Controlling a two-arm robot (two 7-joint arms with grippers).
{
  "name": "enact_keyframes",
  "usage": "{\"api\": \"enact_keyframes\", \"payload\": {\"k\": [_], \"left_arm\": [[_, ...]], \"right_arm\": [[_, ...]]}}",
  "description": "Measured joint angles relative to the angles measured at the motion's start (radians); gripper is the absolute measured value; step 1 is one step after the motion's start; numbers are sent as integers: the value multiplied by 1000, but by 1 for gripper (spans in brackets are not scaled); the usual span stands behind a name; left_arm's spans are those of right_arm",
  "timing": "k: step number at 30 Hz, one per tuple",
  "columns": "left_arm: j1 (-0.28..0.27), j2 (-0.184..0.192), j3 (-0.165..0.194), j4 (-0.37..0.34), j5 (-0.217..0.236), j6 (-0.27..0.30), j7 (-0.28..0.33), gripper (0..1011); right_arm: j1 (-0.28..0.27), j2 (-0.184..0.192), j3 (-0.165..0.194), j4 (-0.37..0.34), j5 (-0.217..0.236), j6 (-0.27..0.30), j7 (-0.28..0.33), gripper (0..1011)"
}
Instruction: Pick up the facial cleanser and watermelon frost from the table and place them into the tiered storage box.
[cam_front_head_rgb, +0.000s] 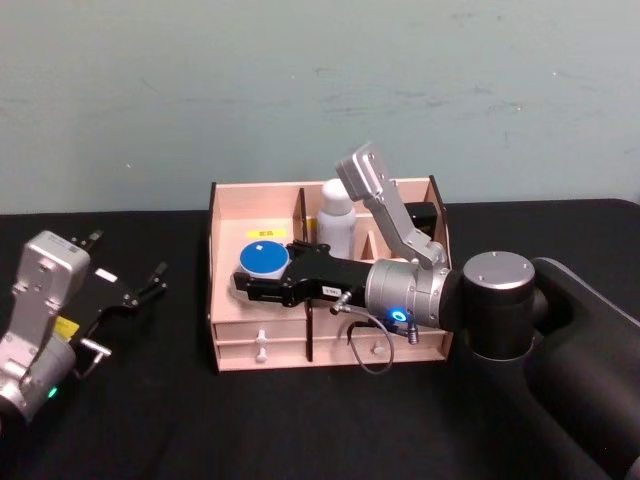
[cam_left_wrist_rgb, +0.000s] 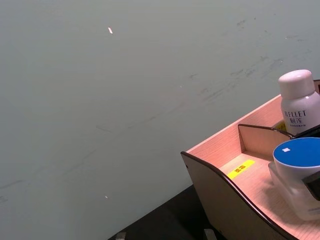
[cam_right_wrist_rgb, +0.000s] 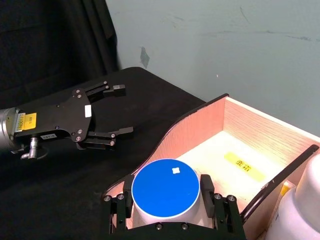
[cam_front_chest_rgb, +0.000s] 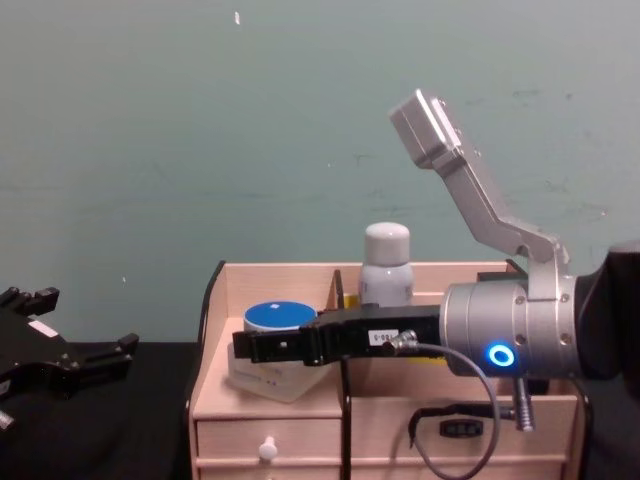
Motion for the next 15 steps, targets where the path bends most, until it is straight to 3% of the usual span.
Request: {"api": "enact_keyframes", "payload": {"k": [9,15], "left_arm": [[0,0,0,0,0,0,0,1010],[0,0,0,0,0,0,0,1010]], "right_arm": [[-5,5,6,-13,0,-6,-1,999],[-23,35,36,-93,0,-33,-12,1000]]}}
